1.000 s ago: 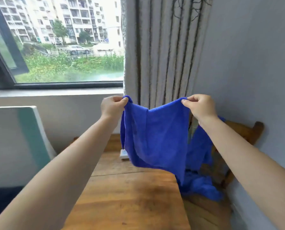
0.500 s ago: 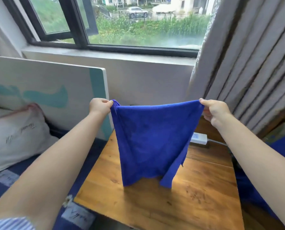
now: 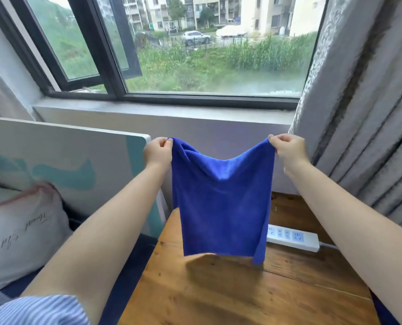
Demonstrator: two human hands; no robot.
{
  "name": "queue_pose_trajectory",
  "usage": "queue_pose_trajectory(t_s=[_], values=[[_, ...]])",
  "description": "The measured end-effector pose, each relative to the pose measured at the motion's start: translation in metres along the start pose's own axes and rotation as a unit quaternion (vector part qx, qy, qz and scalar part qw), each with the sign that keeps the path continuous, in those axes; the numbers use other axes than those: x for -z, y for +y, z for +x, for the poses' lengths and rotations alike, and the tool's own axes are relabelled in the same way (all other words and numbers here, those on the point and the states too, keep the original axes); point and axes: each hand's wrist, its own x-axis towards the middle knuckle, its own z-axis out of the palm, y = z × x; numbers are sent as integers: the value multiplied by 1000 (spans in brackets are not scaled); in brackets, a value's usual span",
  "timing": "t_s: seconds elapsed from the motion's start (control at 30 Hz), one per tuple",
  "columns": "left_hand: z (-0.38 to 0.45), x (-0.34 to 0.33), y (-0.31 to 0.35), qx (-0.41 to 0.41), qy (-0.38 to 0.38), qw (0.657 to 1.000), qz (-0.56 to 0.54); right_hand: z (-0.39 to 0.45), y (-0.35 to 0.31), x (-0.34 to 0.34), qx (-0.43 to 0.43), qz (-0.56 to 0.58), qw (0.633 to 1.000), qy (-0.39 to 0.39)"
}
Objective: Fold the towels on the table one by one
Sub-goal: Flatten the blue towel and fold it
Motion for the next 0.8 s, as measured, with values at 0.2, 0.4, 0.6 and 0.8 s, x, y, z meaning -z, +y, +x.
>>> queue_pose_trajectory(t_s=[0.2, 0.4, 0.6, 0.8], values=[[18, 6, -11, -51, -29, 998, 22, -23, -7, -29, 16, -11, 999, -30], [-6, 11, -97, -23, -229, 956, 180, -102, 89, -48, -130, -69, 986, -72], [-55, 20, -205, 50, -425, 827, 364, -193, 185, -47, -261, -311, 899, -165], [-93, 41, -298, 70, -548, 696, 459, -277, 250, -51, -319, -505, 753, -276]])
